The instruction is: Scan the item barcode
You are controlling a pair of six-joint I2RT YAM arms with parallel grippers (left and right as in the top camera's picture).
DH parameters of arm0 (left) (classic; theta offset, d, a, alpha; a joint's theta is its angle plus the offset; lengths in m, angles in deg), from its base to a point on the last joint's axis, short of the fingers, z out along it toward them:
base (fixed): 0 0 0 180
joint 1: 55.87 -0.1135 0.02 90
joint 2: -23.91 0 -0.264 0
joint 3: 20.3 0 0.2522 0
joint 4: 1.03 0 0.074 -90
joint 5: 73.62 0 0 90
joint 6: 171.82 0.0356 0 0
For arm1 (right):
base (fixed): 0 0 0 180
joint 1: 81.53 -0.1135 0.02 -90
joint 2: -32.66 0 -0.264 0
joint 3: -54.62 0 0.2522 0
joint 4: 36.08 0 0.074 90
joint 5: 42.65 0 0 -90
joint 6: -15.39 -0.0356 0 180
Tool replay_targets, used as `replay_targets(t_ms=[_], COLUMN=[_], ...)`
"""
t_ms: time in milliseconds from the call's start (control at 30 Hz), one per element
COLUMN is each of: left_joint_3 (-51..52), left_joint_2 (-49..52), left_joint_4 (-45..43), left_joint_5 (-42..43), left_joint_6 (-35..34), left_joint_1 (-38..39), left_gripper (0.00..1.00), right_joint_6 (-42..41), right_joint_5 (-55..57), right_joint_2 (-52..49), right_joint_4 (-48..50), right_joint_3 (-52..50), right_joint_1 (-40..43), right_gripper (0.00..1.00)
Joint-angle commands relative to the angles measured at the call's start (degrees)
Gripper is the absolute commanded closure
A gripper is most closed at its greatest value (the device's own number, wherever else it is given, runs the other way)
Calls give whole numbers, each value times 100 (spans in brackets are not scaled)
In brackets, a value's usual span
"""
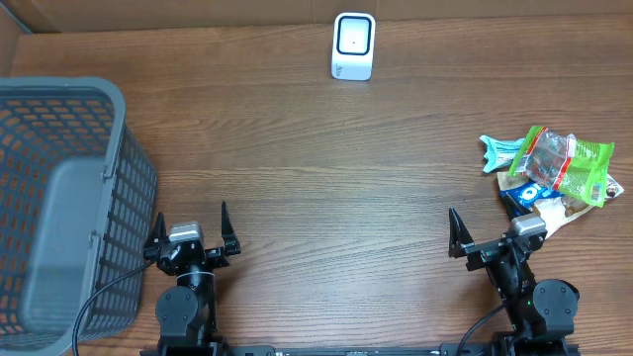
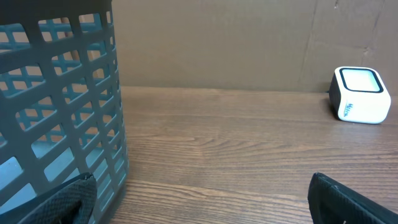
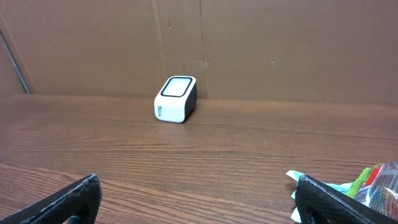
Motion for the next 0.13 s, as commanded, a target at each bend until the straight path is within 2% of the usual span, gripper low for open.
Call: replay_targets(t_ms=[0,100], left_joint_3=[22,22], left_joint_2=[-63,-63], left_joint_4=[-2,-2], left_joint_5=[66,66], left_joint_6=[87,85], left_joint_1=[-42,-42], left_gripper=[1,1], right_joint_6=[-37,-37], right_joint_5=[57,57], right_joint_2=[37,37], right_joint_4=[31,31], right_joint_3=[-59,-59], right_joint_1=[-33,-33], right_gripper=[0,0])
